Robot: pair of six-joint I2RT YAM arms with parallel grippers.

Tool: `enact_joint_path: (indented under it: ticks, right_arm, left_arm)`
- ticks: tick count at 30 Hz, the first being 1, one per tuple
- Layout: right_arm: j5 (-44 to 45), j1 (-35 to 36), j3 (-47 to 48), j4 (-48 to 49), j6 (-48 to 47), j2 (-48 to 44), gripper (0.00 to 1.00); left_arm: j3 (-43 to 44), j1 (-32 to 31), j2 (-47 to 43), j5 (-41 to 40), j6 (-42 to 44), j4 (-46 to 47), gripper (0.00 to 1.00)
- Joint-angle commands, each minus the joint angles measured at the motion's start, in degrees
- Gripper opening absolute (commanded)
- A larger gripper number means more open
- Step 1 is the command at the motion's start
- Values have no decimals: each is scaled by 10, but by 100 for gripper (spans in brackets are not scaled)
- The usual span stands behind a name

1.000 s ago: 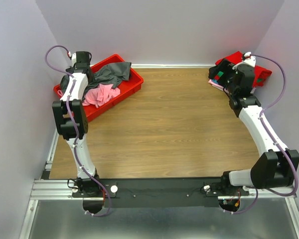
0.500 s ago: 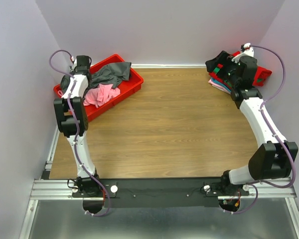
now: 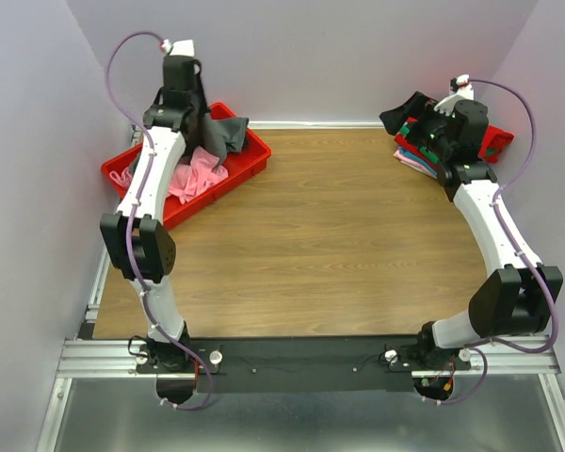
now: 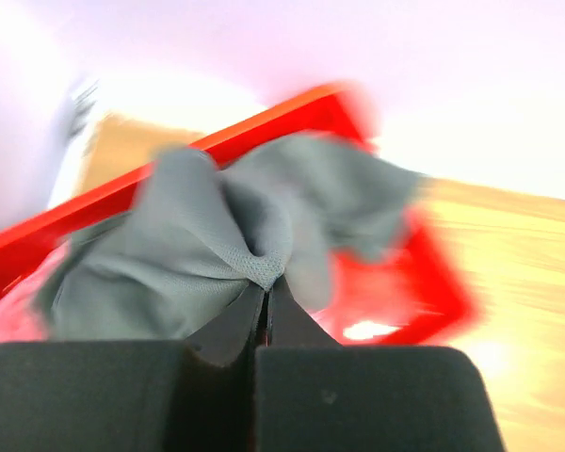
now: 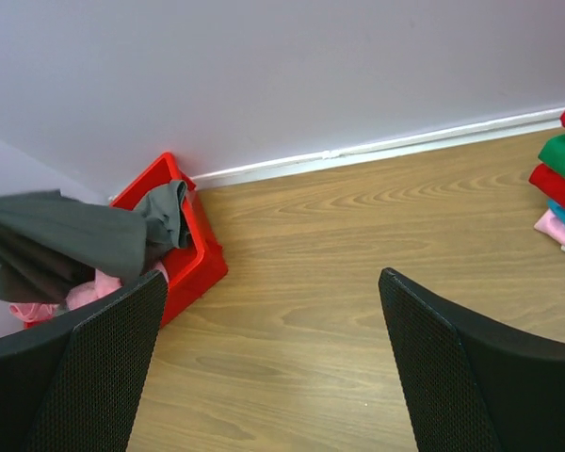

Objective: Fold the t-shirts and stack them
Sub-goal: Grab the tshirt from the pile, then move the tshirt to the center of the board

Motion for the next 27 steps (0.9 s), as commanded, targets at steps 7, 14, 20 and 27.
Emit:
enact_joint_path:
  ticks: [7,14,20,27]
  right_arm:
    - [41,-6,-37,-13,-24,-12,100]
    - [127,-9,-56,-16,-36,-30,100]
    - [179,-14,-65,-18,-44,-39,100]
    - [206,-15,-72,-24,-52,-43,100]
  left_arm:
    - [67,-110,-97,114,-38,61,0]
    - [159,-159,-113,201,-42,104,0]
    - [184,-178,-145,278,-83,174,0]
    - [40,-195,-209,320,-121,233,0]
